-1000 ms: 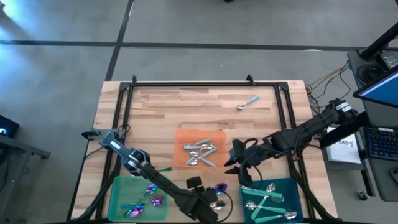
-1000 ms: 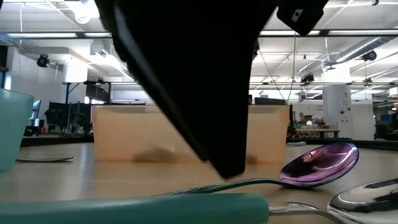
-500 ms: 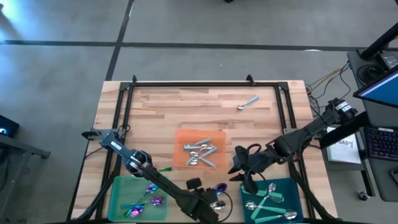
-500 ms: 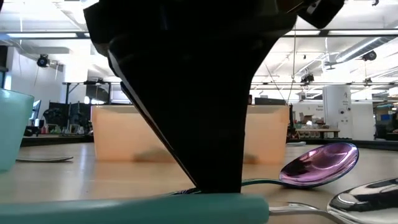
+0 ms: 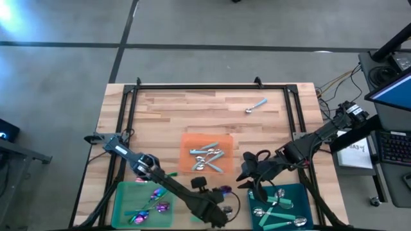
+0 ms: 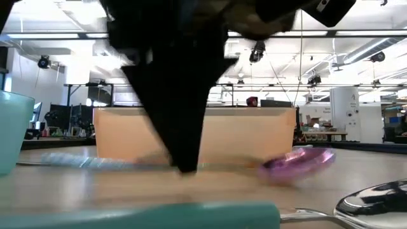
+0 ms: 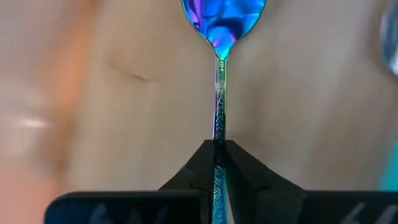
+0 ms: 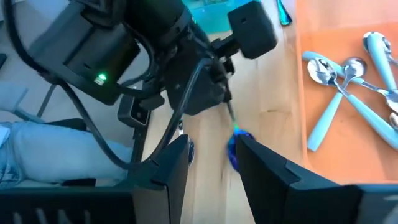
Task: Sort silverware by color (type)
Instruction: Put the violet spoon into the green bin
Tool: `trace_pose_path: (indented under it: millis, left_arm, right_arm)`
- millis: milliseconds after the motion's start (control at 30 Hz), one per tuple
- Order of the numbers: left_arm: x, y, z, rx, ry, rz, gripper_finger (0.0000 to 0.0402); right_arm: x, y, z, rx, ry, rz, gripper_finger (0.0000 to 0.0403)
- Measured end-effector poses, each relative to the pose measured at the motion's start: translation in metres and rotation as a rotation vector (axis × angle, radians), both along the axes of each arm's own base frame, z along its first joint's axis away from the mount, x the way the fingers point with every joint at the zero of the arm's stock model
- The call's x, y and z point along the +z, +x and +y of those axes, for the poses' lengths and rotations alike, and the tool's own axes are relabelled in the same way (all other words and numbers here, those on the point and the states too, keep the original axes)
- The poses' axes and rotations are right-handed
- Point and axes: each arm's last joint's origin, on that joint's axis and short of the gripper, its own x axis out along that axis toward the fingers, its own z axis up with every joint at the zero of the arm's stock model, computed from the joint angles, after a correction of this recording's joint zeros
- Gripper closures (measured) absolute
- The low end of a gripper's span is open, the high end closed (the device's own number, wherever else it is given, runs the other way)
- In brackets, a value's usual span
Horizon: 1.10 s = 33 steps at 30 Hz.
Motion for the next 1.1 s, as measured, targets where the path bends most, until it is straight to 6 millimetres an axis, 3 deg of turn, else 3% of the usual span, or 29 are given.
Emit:
trace_pose_path:
  millis: [300,433,733,933,1100]
  left_arm:
    - [0.053,-0.014,0.013,-0.01,0.025,-0.015,0.0395]
    - [0.087,-0.039,0.011,-0.002,0.044,0.002,0.0396]
    - [0.147,-0.099,-0.016,-0.119,-0.033,-0.092,0.0396]
    - [0.161,-0.154,-0.026,-0.13,-0.064,-0.073,0.0396]
    - [0.149,-0.197,-0.018,0.01,-0.075,0.0,0.0395]
  right_arm:
    - [-0.002,-0.001,-0.001,-0.011,-0.022,0.02,0.028]
    - [-0.003,-0.002,-0.001,-0.011,-0.025,0.025,0.0278]
    - [-0.007,-0.001,-0.002,-0.03,-0.053,0.039,0.0278]
    - [-0.007,0.0,-0.004,-0.086,-0.105,0.014,0.0281]
    - [-0.008,0.001,-0.005,-0.109,-0.12,0.006,0.0281]
